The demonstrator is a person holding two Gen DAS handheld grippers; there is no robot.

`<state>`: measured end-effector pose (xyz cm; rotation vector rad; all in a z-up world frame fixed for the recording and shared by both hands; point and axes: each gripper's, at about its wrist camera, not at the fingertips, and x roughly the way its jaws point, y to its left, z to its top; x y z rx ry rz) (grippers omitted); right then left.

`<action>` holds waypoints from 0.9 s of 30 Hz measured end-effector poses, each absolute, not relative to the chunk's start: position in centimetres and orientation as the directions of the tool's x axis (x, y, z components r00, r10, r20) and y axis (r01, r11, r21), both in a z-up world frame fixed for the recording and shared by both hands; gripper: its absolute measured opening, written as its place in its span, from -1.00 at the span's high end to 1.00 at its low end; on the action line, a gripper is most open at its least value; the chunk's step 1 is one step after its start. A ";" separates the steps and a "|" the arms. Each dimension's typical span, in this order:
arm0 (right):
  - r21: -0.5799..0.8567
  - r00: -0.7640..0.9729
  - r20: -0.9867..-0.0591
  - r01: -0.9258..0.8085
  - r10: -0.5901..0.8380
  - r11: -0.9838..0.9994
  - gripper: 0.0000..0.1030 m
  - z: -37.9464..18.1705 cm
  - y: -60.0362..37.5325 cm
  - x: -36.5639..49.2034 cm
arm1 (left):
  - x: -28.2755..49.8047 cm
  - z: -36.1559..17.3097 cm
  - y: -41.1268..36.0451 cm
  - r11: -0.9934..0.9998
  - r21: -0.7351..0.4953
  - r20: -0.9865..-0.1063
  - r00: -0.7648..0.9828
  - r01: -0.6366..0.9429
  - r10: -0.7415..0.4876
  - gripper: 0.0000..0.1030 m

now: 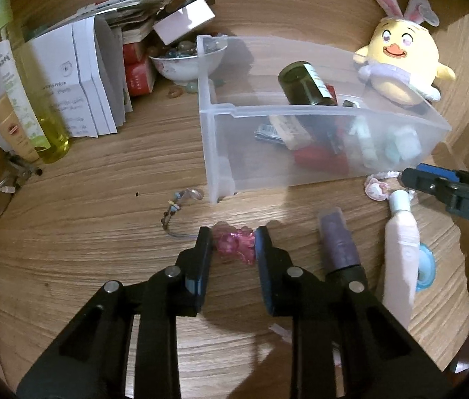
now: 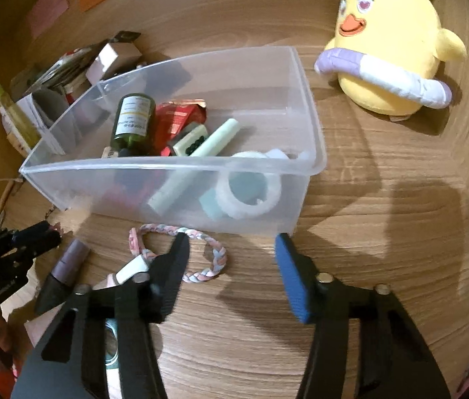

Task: Organize objects
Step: 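Lower the left tool onto the pink hair clip and grasp it, then grasp the braided hair tie with the right tool while the left tool lifts the clip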

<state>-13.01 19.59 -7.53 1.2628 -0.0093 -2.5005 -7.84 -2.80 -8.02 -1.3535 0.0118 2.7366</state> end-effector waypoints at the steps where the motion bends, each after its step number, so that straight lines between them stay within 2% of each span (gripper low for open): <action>1: 0.149 -0.548 -0.781 0.301 -0.299 -0.942 0.43 -7.6 19.5 -12.9 | -7.8 -8.0 -2.9 -0.996 -0.037 -0.791 -0.607 -0.080 0.079 0.49; 3: 0.123 -0.553 -0.782 0.314 -0.287 -0.941 0.70 -7.6 19.3 -12.8 | -7.7 -7.9 -3.1 -0.996 -0.046 -0.788 -0.611 -0.072 0.081 0.49; 4: 0.117 -0.554 -0.782 0.318 -0.285 -0.941 0.75 -7.7 19.3 -12.7 | -7.5 -7.8 -3.3 -0.996 -0.052 -0.786 -0.613 -0.069 0.083 0.49; 8: 0.110 -0.554 -0.783 0.324 -0.283 -0.940 0.82 -7.7 19.9 -12.4 | -7.3 -7.5 -3.9 -0.995 -0.085 -0.779 -0.619 -0.055 0.100 0.49; 20: 0.116 -0.586 -0.785 0.181 -0.202 -0.977 0.83 -7.5 26.4 -9.8 | -5.5 -4.8 -3.4 -0.989 -0.127 -0.734 -0.664 -0.073 0.143 0.49; 25: 0.147 -0.592 -0.776 0.167 -0.218 -0.975 0.82 -6.5 27.8 -8.7 | -5.1 -2.8 -2.1 -0.986 -0.132 -0.695 -0.699 -0.101 0.165 0.49; 26: 0.161 -0.598 -0.766 0.177 -0.236 -0.971 0.79 -5.9 27.8 -8.6 | -5.0 -2.3 -1.9 -0.985 -0.135 -0.686 -0.708 -0.105 0.169 0.49; 27: 0.172 -0.598 -0.761 0.189 -0.252 -0.967 0.67 -5.6 27.6 -8.6 | -5.1 -2.0 -1.7 -0.984 -0.137 -0.678 -0.714 -0.110 0.174 0.49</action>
